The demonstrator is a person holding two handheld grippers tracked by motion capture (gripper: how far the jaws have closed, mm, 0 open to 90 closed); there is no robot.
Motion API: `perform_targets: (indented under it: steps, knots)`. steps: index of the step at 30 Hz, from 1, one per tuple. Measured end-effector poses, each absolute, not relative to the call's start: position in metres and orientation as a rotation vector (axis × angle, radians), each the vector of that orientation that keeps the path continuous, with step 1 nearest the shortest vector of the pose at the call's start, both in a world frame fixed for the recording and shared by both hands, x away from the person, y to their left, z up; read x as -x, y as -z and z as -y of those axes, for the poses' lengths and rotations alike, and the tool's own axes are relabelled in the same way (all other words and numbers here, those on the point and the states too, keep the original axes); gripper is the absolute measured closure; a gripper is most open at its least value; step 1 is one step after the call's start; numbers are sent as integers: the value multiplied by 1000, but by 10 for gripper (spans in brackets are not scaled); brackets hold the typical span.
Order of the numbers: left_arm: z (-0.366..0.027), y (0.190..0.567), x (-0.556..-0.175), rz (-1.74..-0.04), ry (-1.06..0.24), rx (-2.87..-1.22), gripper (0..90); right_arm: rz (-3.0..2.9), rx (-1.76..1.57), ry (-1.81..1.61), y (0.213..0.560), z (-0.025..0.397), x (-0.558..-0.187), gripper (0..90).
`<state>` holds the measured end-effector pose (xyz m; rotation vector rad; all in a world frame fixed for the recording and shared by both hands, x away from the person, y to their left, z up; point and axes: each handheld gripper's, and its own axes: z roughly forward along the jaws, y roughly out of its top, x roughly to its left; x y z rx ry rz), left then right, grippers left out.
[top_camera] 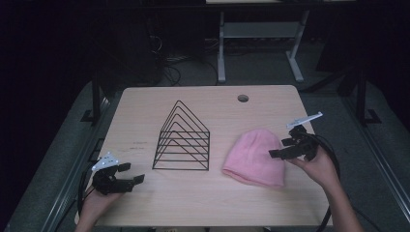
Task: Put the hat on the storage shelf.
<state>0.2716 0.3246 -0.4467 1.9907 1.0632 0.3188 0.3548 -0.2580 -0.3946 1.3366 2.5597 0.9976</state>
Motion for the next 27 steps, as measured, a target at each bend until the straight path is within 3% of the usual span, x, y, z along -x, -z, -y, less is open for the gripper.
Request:
perform_targets:
  steps: [21,27]
  knots:
    - [-323,448,-273,-1056,-318,-2009,197,-2571,-1452,-921,415,259,-408,220]
    - [-323,447,-274,-1054,-314,-2004,197,-2567,-1502,-891,423,259,-417,281]
